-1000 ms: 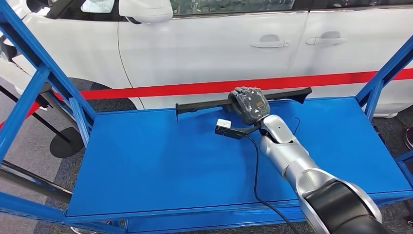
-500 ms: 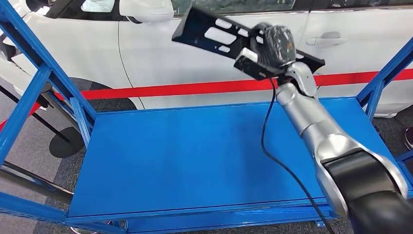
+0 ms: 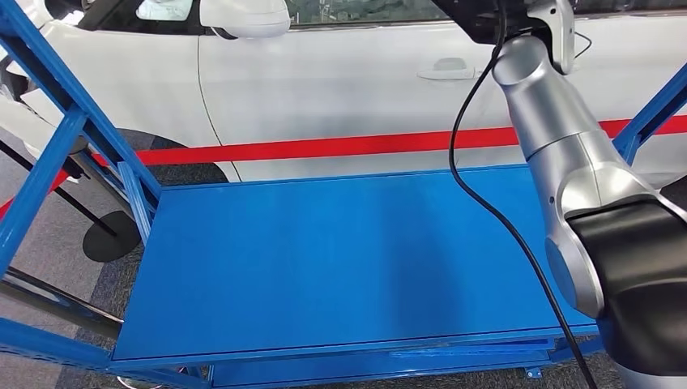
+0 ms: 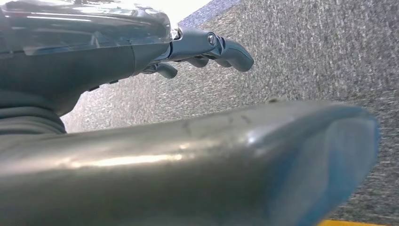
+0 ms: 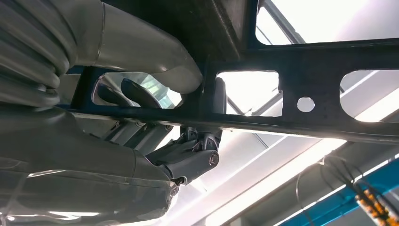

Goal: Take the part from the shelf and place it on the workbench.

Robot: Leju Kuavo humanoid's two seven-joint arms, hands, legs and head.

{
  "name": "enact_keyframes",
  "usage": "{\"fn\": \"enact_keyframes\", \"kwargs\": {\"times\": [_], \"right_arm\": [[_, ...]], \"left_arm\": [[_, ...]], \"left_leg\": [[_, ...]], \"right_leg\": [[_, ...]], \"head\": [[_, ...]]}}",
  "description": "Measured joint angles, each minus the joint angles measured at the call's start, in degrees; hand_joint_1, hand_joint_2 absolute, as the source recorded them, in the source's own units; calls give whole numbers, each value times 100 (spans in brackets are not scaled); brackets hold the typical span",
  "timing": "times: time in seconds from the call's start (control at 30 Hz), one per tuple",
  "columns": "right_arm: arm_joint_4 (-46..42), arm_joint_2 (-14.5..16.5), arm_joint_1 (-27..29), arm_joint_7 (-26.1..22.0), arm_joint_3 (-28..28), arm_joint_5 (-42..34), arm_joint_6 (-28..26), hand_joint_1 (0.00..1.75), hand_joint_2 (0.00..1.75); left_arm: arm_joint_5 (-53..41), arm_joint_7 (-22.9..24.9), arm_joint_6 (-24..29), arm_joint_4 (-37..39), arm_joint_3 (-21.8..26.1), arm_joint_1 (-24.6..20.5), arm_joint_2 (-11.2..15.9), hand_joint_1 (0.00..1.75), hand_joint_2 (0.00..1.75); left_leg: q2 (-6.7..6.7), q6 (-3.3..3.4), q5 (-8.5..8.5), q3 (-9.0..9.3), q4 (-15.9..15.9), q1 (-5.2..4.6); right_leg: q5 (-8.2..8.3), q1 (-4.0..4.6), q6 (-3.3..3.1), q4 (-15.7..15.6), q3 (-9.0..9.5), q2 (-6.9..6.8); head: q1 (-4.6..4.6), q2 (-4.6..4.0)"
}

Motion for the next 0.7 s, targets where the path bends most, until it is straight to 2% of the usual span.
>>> {"fn": "enact_keyframes", "kwargs": {"times": [0.1, 0.2, 0.33, 0.4, 0.53, 0.7], "right_arm": [[-153, 0, -1, -38, -152, -667, 149, 175, 175], [-425, -2, 61, 4, -322, -1464, 480, 175, 175], [-828, -7, 455, 4, -427, -2319, 871, 175, 175], [-918, -6, 694, -62, -434, -2503, 956, 175, 175], [-939, 2, 1060, -252, -406, -2619, 942, 175, 175], [-930, 2, 1246, -372, -332, -2683, 862, 175, 175]], "left_arm": [[157, -257, -1, 0, 63, 5, 8, 0, 0], [551, -798, -116, 0, 261, 8, 24, 0, 0], [1075, -1804, -628, 0, 742, 2, 43, 0, 175], [1174, -2099, -876, 0, 952, -25, 47, 0, 175], [1276, -2298, -1243, 0, 1220, -102, 49, 0, 175], [1277, -2741, -1519, -5, 1382, -158, 47, 0, 175]], "left_leg": [[-1, 0, 0, 0, 2, 0], [-1, 0, -1, 0, 1, 1], [2, -1, -6, 3, 1, 1], [2, -1, -6, 2, 1, 1], [0, -1, -5, 1, 2, 1], [1, -1, -5, 2, 2, 1]], "right_leg": [[0, 0, 0, 0, 0, -1], [0, 2, 0, 0, 0, 0], [-1, 2, 0, 0, 1, 8], [0, 2, 0, 0, 1, 7], [0, 1, 1, 0, 2, 4], [0, 2, 1, 1, 1, 6]], "head": [[-1, 0], [-1, 0], [-1, 0], [0, 0], [1, 0], [0, 0]]}}
